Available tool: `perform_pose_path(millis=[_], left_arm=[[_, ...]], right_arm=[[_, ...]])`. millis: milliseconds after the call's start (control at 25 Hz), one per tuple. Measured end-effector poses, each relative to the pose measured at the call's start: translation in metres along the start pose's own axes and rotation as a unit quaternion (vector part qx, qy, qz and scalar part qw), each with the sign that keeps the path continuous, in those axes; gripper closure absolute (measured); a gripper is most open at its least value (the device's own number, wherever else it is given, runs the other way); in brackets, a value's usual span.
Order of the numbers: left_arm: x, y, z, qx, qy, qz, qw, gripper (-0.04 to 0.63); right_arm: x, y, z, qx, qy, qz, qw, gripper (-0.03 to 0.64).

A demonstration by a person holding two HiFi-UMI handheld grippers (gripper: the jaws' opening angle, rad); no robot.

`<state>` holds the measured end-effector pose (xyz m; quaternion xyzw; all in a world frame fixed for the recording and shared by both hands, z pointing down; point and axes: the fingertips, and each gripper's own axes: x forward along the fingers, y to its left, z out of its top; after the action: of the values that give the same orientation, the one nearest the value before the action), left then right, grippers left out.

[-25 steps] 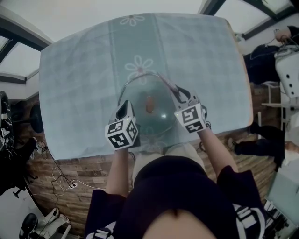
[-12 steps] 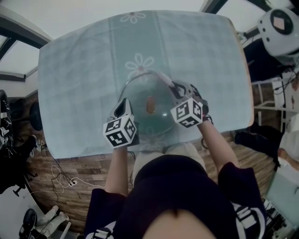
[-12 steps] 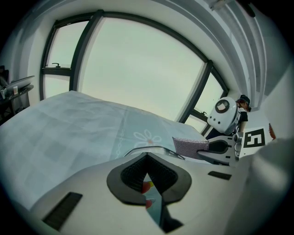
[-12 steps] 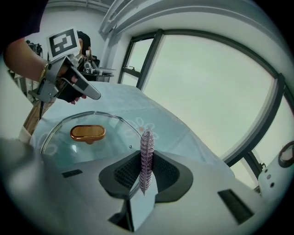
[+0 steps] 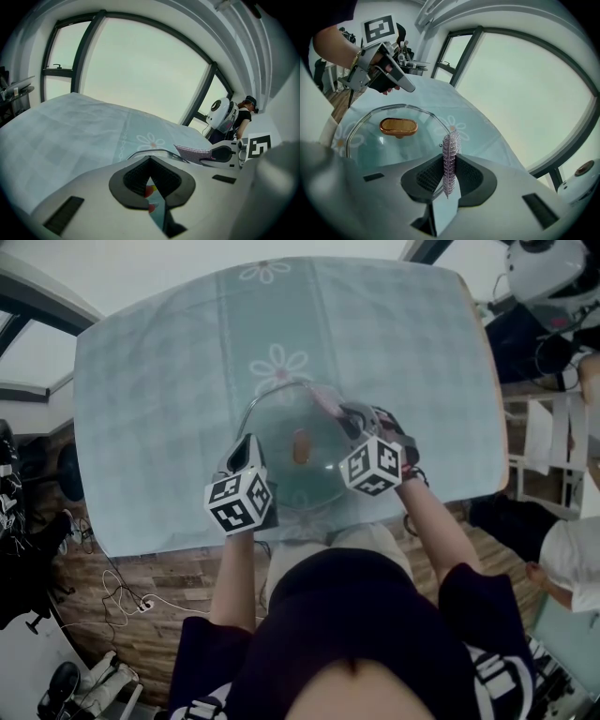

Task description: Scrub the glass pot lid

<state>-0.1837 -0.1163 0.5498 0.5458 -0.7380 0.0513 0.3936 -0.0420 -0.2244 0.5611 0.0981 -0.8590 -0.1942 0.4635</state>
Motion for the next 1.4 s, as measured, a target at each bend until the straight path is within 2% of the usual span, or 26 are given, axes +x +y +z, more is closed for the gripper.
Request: perform_pose_path(millis=[720, 1400], left_arm=[[-0.014, 0.002, 0.005, 0.0, -0.001, 0.0, 1.0, 0.604], [-0.036, -0.006, -0.01, 0.0, -0.006, 0.0, 1.0, 0.604]], right_arm=[[-0.008, 0.029, 0.002, -0.013, 0.014, 0.035, 0.999, 0.54], [-0.028, 0.07, -0.013, -0.023, 0.028, 0.065, 0.997, 0.54]])
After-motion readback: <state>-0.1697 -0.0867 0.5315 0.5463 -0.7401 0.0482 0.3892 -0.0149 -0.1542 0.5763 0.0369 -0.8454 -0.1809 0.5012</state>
